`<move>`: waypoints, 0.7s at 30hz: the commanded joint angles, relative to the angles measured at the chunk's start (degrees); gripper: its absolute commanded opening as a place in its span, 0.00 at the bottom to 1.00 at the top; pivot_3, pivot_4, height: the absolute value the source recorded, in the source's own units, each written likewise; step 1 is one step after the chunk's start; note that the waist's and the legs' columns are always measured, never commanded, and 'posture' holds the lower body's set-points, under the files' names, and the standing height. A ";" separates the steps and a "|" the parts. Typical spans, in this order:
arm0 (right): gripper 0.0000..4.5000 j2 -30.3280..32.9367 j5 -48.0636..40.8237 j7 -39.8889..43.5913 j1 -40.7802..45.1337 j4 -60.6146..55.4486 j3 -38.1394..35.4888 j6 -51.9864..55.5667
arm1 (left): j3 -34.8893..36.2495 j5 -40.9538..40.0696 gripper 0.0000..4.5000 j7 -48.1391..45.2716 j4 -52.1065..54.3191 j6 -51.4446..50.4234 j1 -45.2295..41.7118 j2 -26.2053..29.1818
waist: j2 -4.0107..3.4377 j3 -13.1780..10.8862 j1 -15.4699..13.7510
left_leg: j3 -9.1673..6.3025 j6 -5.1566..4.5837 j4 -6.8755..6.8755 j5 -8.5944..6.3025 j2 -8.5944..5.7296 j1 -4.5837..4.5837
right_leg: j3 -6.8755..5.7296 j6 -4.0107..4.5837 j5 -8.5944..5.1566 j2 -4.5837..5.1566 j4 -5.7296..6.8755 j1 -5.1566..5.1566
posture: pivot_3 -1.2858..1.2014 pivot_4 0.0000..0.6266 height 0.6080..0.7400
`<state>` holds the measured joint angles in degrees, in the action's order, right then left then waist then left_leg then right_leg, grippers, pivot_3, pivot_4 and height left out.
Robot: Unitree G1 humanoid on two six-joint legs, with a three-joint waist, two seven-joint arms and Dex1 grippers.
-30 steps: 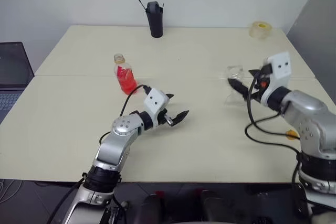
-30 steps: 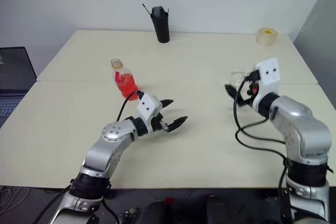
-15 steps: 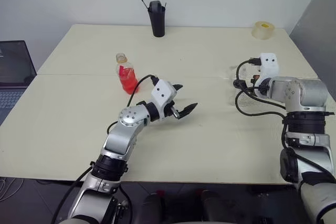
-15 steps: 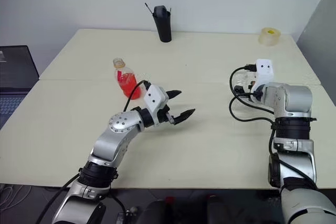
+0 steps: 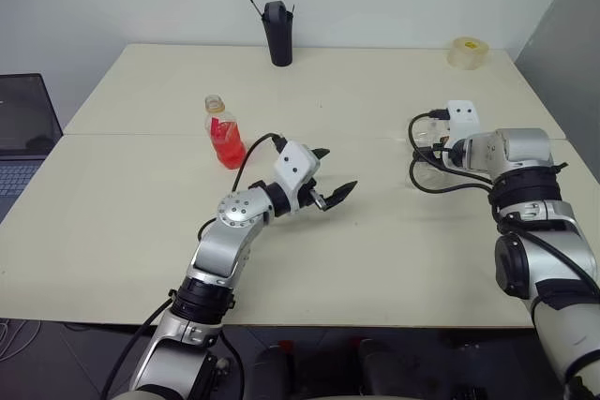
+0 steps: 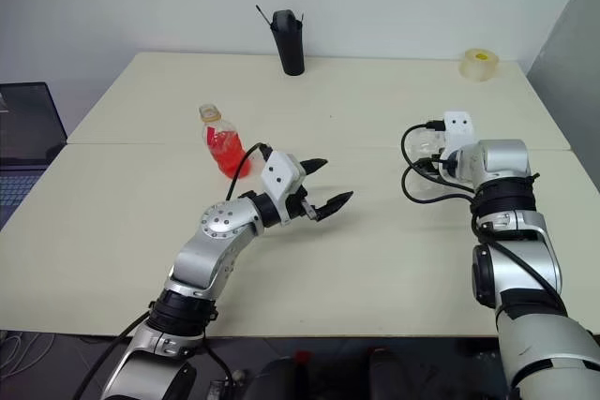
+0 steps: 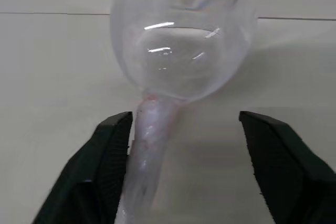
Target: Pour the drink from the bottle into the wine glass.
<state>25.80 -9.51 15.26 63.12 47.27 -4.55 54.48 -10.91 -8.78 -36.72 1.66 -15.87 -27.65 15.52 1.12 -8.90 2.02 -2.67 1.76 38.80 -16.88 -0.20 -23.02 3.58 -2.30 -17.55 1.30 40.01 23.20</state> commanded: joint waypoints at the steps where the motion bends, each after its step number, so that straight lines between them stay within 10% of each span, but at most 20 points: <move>1: 0.48 -0.04 1.44 -0.64 2.69 4.01 -0.70 -5.01 | 0.56 0.09 1.00 0.68 2.42 0.45 0.38 0.02 | 0.00 0.00 0.01 | 0.00 0.00 0.00 0.00 0.00 0.00 | 0.00 0.00 0.00 0.00 0.00 0.00 | 0.52 0.24 1.00; 7: 0.08 0.09 2.07 -0.62 3.43 3.39 -1.37 -8.52 | 0.67 0.06 1.00 0.92 1.99 0.32 0.15 0.20 | 0.00 0.00 0.01 | 0.00 0.01 0.02 0.01 0.01 0.01 | 0.00 0.00 0.00 0.00 0.02 -0.01 | 0.52 0.24 1.00; 13: 0.08 -1.46 3.33 -2.82 -9.48 -26.46 -1.57 -24.67 | 1.71 0.92 1.00 3.04 -0.48 0.49 -0.92 0.35 | -0.06 -0.04 -0.03 | -0.06 0.04 0.01 0.02 0.04 -0.14 | -0.01 0.00 0.00 0.04 -0.02 0.10 | 0.52 0.24 1.00; 21: 0.08 -20.30 5.68 -10.95 -25.96 -40.46 3.76 -39.19 | 7.41 -3.02 1.00 4.88 -2.68 -2.61 -1.35 -0.49 | -0.07 -0.01 1.21 | -0.08 0.05 0.00 0.03 0.21 -0.03 | -0.01 0.00 0.01 0.00 0.14 0.08 | 0.52 0.24 1.00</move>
<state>6.21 -5.83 5.86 36.15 8.14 -2.42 20.53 -5.71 -10.18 -31.99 -2.24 -18.02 -28.10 14.88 1.04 -8.91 3.23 -2.74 1.84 38.81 -16.83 -0.01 -23.05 3.57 -2.30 -17.54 1.30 40.15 23.29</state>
